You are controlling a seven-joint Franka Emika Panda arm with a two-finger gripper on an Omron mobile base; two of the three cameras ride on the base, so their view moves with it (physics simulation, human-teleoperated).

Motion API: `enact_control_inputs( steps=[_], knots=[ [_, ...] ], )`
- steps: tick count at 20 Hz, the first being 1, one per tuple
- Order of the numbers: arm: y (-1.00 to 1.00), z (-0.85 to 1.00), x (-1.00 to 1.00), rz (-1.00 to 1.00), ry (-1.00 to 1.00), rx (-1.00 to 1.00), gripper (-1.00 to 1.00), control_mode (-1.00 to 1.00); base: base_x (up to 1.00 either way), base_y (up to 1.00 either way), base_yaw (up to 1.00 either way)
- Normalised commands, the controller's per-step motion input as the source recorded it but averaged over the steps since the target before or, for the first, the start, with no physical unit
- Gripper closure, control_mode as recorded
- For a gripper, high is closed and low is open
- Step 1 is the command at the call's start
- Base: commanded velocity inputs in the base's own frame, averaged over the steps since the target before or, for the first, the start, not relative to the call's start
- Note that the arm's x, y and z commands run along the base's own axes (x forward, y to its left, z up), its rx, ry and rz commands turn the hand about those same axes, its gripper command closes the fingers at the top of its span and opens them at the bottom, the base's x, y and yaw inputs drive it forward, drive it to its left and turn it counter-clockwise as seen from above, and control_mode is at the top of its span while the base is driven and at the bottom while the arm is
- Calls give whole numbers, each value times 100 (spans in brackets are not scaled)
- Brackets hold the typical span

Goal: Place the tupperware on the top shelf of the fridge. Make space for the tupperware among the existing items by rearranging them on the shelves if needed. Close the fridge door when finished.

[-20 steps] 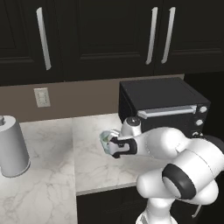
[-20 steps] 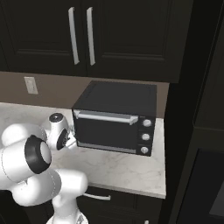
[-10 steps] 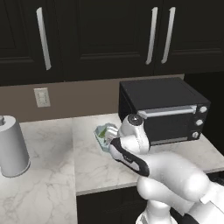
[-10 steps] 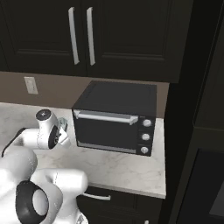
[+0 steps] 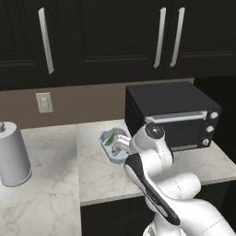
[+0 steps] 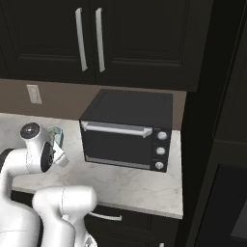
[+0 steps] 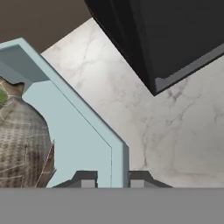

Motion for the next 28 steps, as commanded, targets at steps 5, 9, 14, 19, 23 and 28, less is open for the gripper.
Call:
enact_control_inputs(
  steps=[5, 9, 14, 19, 23, 28],
  knots=[
    [-5, 98, -55, -1, 0, 7, 100, -100, 0, 0, 0],
    [-37, 97, -41, -2, 0, 8, 100, -100, 0, 0, 0],
    [-60, 72, -36, -1, 0, 6, 100, -100, 0, 0, 0],
    [-60, 31, -42, 0, 0, 0, 100, -100, 0, 0, 0],
    [-33, 2, -72, 0, 0, -7, 100, -100, 0, 0, 0],
    [-4, 14, -51, -3, -2, -6, 100, -100, 0, 0, 0]
  ],
)
